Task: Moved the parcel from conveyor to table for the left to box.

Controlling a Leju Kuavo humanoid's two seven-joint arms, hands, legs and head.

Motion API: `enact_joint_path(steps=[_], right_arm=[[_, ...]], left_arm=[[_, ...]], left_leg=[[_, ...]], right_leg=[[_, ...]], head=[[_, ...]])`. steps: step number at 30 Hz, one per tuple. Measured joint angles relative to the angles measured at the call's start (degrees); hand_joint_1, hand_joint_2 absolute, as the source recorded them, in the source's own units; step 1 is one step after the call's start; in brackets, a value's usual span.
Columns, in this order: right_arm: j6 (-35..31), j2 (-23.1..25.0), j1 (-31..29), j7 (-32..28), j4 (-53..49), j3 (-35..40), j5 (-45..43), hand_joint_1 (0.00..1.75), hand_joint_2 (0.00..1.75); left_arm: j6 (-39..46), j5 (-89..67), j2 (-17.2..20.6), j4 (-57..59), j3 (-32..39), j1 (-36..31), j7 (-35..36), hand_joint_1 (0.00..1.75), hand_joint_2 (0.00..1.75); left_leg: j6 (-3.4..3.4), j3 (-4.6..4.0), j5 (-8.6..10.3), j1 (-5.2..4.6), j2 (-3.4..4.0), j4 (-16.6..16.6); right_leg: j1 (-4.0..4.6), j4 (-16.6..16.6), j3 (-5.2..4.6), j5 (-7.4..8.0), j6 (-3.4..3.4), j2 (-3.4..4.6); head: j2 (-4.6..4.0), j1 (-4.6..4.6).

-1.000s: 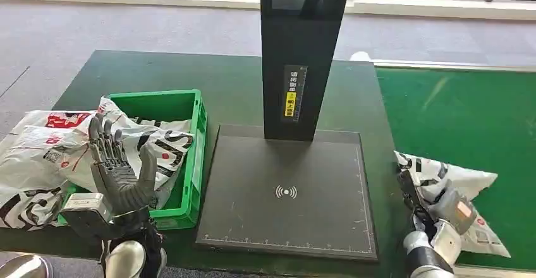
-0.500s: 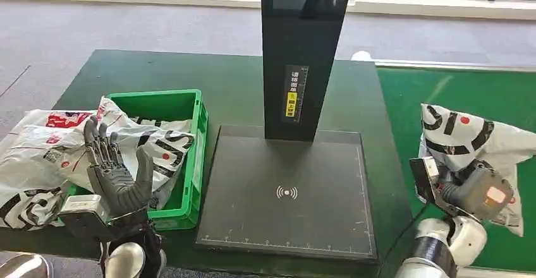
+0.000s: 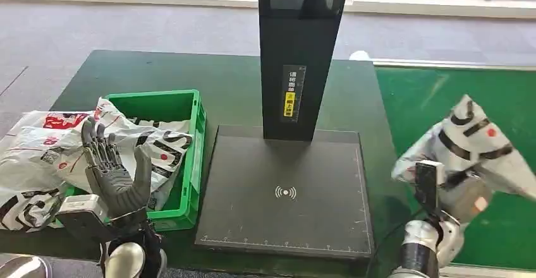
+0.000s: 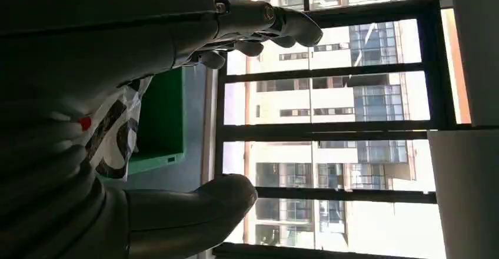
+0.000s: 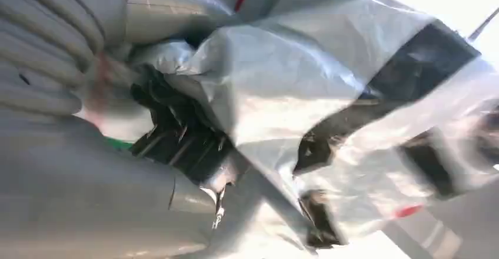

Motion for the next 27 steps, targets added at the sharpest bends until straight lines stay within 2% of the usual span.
enact_joint_path(steps=[5, 9, 20, 25, 26, 27], right_arm=[[8.6, 0.0, 5.3, 2.3, 0.1, 17.0, 0.4, 1.75, 1.75], [12.9, -0.4, 6.7, 2.7, 0.4, 25.5, 0.8, 1.75, 1.75], [15.0, -1.5, 8.6, 3.0, 0.6, 33.5, 0.7, 1.75, 1.75], [18.2, -2.1, 9.9, 2.0, 0.6, 36.1, 1.0, 1.75, 1.75], [18.4, -2.2, 10.1, 2.0, 0.5, 36.6, 1.0, 0.05, 1.75], [18.6, -2.3, 10.3, 2.0, 0.5, 36.9, 1.1, 0.0, 1.75]], left_arm=[[-0.7, 0.1, 0.0, 0.1, 0.0, 0.0, 0.0, 0.0, 1.75], [-1.2, 0.2, 0.1, 0.1, 0.0, 0.0, 0.0, 0.0, 1.75], [-1.5, 0.7, 0.3, 0.3, 0.0, 0.1, 0.0, 0.0, 1.75], [-1.8, 1.3, 0.6, 1.0, 0.0, 0.0, 0.0, 0.0, 1.75], [-1.8, 1.3, 0.6, 1.0, 0.0, 0.0, 0.0, 0.0, 1.75], [-1.8, 1.3, 0.6, 1.1, 0.0, -0.1, 0.0, 0.0, 1.75]], left_leg=[[-0.01, 0.01, 0.02, 0.06, -0.16, 0.0], [-0.01, 0.0, 0.0, 0.05, -0.07, 0.0], [-0.01, 0.0, -0.01, 0.04, -0.1, 0.0], [-0.01, 0.0, -0.01, 0.04, -0.08, 0.0], [-0.01, 0.0, -0.01, 0.04, -0.09, 0.0], [-0.01, 0.0, -0.01, 0.04, -0.09, 0.0]], right_leg=[[0.04, 0.0, 0.06, -0.05, -0.07, -0.17], [0.03, 0.0, 0.03, -0.06, -0.08, -0.07], [0.01, 0.0, 0.04, -0.06, -0.06, -0.1], [0.02, 0.0, 0.03, -0.06, -0.07, -0.09], [0.02, 0.0, 0.03, -0.06, -0.07, -0.09], [0.02, 0.0, 0.03, -0.07, -0.07, -0.09]], head=[[0.0, -0.02], [-0.02, -0.02], [0.0, -0.02], [0.0, -0.02], [-0.02, -0.02], [0.0, -0.02]])
